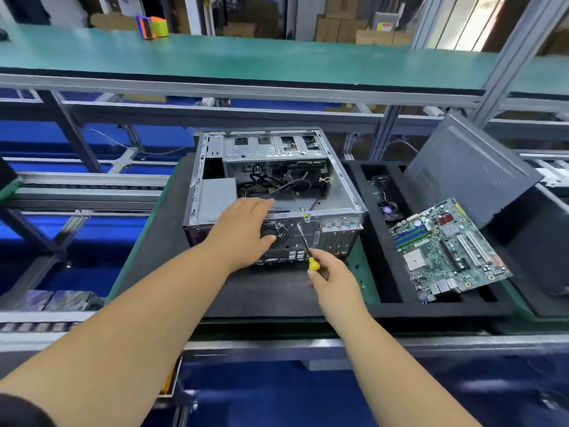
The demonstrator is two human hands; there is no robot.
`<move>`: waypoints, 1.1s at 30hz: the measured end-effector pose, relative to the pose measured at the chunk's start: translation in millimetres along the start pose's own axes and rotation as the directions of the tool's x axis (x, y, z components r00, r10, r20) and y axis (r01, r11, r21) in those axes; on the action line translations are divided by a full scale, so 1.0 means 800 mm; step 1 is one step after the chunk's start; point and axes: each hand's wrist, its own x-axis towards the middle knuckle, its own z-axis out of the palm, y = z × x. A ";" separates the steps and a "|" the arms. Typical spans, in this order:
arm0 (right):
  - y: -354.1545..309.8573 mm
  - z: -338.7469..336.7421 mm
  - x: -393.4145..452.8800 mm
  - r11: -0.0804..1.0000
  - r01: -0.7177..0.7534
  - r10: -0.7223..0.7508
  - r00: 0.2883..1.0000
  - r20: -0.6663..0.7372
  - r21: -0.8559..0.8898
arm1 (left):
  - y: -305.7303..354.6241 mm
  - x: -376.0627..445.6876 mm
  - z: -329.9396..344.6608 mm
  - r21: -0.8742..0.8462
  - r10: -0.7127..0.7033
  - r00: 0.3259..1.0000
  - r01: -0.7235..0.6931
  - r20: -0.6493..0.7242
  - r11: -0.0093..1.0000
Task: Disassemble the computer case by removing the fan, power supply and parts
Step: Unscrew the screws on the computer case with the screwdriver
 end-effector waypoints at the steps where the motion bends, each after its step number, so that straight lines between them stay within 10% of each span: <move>1: 0.001 0.002 -0.002 0.999 -0.028 0.028 1.000 0.011 0.020 | 0.002 0.000 -0.001 0.008 -0.002 1.000 0.002 0.006 1.000; 33: -0.003 0.060 -0.005 0.941 -0.305 0.312 0.950 -0.029 0.147 | -0.012 0.074 0.010 -0.063 0.053 0.962 -0.037 0.267 0.997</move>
